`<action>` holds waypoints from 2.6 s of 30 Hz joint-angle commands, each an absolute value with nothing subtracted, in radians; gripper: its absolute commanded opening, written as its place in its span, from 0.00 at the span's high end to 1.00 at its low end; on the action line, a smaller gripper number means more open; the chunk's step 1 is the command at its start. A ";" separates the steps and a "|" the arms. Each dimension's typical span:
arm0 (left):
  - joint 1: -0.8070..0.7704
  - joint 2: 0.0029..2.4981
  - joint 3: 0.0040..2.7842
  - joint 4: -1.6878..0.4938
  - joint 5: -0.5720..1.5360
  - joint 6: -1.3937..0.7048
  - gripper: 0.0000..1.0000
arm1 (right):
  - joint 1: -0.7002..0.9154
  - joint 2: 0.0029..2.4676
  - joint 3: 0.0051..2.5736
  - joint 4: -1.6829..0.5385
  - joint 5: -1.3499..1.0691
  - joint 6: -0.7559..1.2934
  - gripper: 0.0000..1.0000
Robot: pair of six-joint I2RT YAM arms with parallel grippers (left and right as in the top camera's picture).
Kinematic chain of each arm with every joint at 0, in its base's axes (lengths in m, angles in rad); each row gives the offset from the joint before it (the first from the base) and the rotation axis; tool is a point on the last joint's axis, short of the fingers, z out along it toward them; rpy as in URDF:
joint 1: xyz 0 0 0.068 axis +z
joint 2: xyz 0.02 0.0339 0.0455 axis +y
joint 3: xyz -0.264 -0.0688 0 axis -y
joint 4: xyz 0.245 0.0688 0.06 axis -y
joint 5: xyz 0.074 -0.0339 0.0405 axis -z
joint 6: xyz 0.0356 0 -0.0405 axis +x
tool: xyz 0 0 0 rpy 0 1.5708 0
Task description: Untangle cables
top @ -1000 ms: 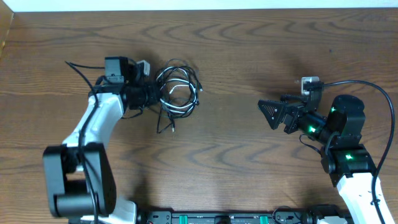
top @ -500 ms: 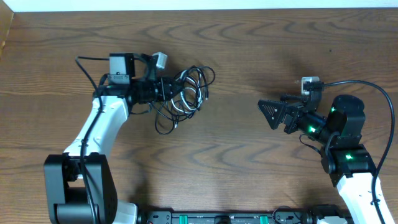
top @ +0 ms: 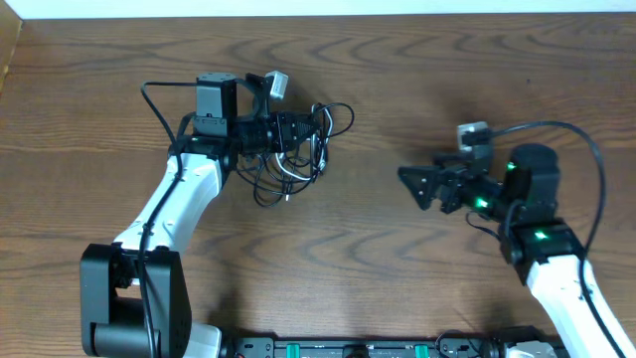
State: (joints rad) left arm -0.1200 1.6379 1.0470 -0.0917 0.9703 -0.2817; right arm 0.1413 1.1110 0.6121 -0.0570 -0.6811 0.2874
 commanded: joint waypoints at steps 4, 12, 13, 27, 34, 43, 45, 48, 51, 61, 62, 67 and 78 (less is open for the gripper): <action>-0.125 1.618 1.045 -0.087 0.976 -0.319 0.92 | 0.275 1.224 0.626 0.075 -0.678 0.200 0.01; -0.125 1.618 1.045 -0.061 0.975 -0.419 0.93 | 0.397 1.374 0.626 0.243 -0.564 0.201 0.01; -0.125 1.618 1.045 -0.059 0.975 -0.430 0.93 | 0.409 1.390 0.626 0.267 -0.558 0.203 0.01; -0.125 1.618 1.045 -0.058 0.975 -0.450 0.93 | 0.574 1.682 0.627 0.739 -0.339 0.267 0.01; -0.129 1.618 1.045 -0.058 0.975 -0.451 0.93 | 0.633 1.835 0.627 0.963 -0.236 0.269 0.01; -0.161 1.618 1.045 -0.058 0.975 -0.451 0.92 | 0.666 1.933 0.632 1.100 -0.234 0.268 0.19; -0.170 1.618 1.045 -0.058 0.975 -0.451 0.93 | 0.668 1.933 0.632 1.098 -0.234 0.268 0.27; -0.177 1.618 1.045 -0.058 0.975 -0.450 0.93 | 0.667 1.933 0.632 1.098 -0.234 0.250 0.51; -0.177 1.618 1.045 -0.058 0.975 -0.450 0.93 | 0.667 1.933 0.632 1.096 -0.235 0.238 0.76; -0.173 1.618 1.045 -0.070 0.873 -0.436 0.48 | 0.655 1.930 0.632 1.082 -0.277 0.218 0.99; -0.173 1.618 1.045 -0.073 0.867 -0.424 0.27 | 0.651 1.928 0.632 1.081 -0.293 0.217 0.99; -0.173 1.618 1.045 -0.157 0.779 -0.347 0.04 | 0.621 1.877 0.632 1.045 -0.371 0.210 0.99; -0.174 1.618 1.045 -0.342 0.484 -0.281 0.03 | 0.579 1.510 0.632 0.571 -0.246 0.071 0.99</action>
State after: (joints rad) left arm -0.1749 1.6371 1.0466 -0.3191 0.6147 -0.3138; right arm 0.5858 1.6150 0.6212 0.6075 -0.3183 0.1310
